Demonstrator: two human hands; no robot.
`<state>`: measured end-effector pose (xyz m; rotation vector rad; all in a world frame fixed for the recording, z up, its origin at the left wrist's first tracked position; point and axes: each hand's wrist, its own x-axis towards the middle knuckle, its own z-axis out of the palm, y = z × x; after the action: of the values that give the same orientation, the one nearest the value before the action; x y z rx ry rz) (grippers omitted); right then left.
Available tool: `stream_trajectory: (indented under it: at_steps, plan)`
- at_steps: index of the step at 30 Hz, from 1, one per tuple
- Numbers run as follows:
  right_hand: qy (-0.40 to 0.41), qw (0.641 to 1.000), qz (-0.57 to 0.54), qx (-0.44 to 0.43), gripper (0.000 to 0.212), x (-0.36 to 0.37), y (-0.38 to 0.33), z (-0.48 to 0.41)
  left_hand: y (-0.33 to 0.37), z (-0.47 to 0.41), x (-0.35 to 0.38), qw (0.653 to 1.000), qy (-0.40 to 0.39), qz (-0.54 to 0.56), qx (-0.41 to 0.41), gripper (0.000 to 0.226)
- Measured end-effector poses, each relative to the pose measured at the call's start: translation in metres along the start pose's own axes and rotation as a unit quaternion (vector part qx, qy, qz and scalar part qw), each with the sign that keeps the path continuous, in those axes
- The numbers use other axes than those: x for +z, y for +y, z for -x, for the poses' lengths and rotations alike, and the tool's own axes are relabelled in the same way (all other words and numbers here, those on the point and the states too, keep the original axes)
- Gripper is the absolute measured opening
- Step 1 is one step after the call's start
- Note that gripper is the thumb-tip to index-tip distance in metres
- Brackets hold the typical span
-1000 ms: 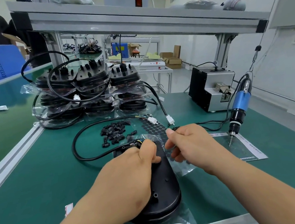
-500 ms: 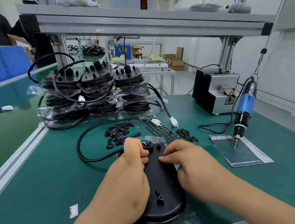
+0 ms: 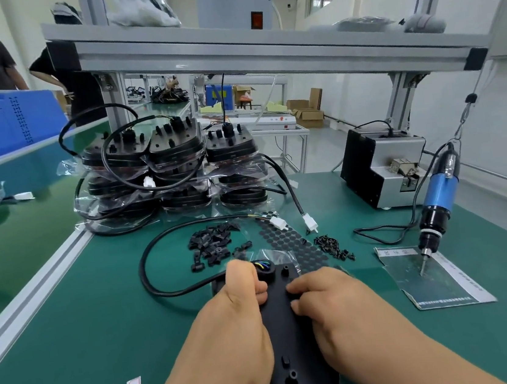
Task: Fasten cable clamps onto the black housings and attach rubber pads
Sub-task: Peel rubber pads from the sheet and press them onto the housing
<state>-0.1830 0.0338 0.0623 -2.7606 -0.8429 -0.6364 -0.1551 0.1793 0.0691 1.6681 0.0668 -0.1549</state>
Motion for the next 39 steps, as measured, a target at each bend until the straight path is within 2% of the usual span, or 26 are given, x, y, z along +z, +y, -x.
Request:
stream_trajectory:
  at_steps: [2,4,6,9,10,13,15,16,19,21,23,25,26,28,30,32,35,37,39]
  plan:
    - [0.003,1.0,-0.007,-0.008,0.008,0.001,0.0,0.001,-0.006,0.015,-0.015,0.987,-0.008,-0.115,0.113,0.02]
    - [0.005,1.0,-0.007,-0.022,0.012,0.002,0.003,0.002,0.0,0.007,-0.041,0.94,-0.023,-0.24,0.243,0.023]
    - [0.007,1.0,-0.002,-0.025,0.021,0.002,0.006,0.003,0.017,-0.032,-0.071,0.912,0.045,-0.296,0.281,0.02]
    - [0.029,0.999,0.003,-0.033,0.015,0.007,0.008,0.003,0.035,-0.109,-0.112,0.899,0.166,-0.372,0.163,0.008]
    - [0.032,0.999,0.008,-0.033,0.012,0.008,0.007,0.002,0.031,-0.13,-0.122,0.885,0.19,-0.41,0.111,0.014]
    - [0.056,0.998,0.013,-0.04,0.009,0.01,0.008,0.001,0.004,-0.167,-0.136,0.819,0.168,-0.549,-0.01,0.045]
    - [0.075,0.996,0.011,-0.047,0.009,0.01,0.009,0.001,-0.007,-0.175,-0.134,0.773,0.158,-0.612,-0.054,0.05]
    - [0.079,0.996,0.013,-0.047,0.009,0.009,0.008,0.001,-0.011,-0.177,-0.131,0.768,0.163,-0.617,-0.06,0.047]
    - [0.093,0.994,0.022,-0.044,0.018,0.009,0.007,0.003,-0.007,-0.168,-0.118,0.778,0.18,-0.598,-0.072,0.02]
    - [0.076,0.997,0.007,-0.027,0.03,0.008,0.006,0.004,-0.001,-0.165,-0.119,0.788,0.178,-0.586,-0.061,0.02]
    - [0.059,0.998,-0.008,-0.029,0.024,0.007,0.007,0.006,0.011,-0.162,-0.123,0.834,0.181,-0.521,-0.016,0.027]
    - [0.026,0.999,-0.02,-0.012,0.018,0.0,0.007,0.005,0.03,-0.155,-0.129,0.906,0.194,-0.375,0.025,0.028]
    - [0.006,0.999,-0.048,0.022,0.025,-0.005,0.006,0.004,0.042,-0.148,-0.13,0.938,0.198,-0.282,0.041,0.027]
    - [0.008,0.986,-0.142,0.092,0.028,-0.014,0.006,-0.002,0.068,-0.128,-0.13,0.973,0.181,-0.131,0.065,0.023]
    - [0.071,0.959,-0.229,0.151,0.015,-0.028,0.004,-0.014,0.09,-0.102,-0.126,0.98,0.159,-0.06,0.099,0.019]
    - [0.092,0.916,-0.324,0.217,0.012,-0.045,0.001,-0.03,0.103,-0.073,-0.118,0.98,0.136,-0.034,0.141,0.013]
    - [0.087,0.858,-0.435,0.258,0.025,-0.065,-0.012,-0.053,0.106,-0.022,-0.099,0.973,0.085,-0.028,0.211,0.014]
    - [0.081,0.826,-0.496,0.254,0.033,-0.07,-0.029,-0.063,0.097,0.013,-0.08,0.965,0.039,-0.066,0.251,0.019]
    - [0.086,0.834,-0.49,0.236,0.048,-0.069,-0.043,-0.064,0.083,0.044,-0.058,0.948,-0.014,-0.127,0.291,0.024]
